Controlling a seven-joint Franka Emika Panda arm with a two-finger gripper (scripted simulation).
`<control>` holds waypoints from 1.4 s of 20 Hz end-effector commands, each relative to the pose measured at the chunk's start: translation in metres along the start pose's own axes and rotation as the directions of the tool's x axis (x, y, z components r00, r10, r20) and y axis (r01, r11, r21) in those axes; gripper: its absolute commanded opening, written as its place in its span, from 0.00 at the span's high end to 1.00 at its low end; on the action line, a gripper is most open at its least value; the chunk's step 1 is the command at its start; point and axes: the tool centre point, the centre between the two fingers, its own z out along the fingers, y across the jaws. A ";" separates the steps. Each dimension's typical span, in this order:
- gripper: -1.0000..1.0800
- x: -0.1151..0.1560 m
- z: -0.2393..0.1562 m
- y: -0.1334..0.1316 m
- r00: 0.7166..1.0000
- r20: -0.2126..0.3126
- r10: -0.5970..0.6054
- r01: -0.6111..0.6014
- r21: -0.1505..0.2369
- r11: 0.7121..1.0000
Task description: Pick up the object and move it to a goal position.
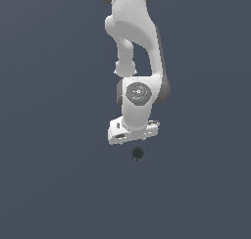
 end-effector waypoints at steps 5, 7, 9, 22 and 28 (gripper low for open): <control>0.04 0.024 0.021 -0.015 0.996 -0.013 -0.087 0.088 0.008 0.996; 0.04 0.028 0.025 -0.018 0.995 -0.016 -0.103 0.103 0.009 0.995; 0.04 0.031 0.028 -0.020 0.993 -0.018 -0.115 0.115 0.010 0.993; 0.04 0.033 0.054 -0.022 0.992 -0.019 -0.122 0.122 0.011 0.992; 0.04 0.033 0.079 -0.023 0.992 -0.019 -0.124 0.124 0.011 0.992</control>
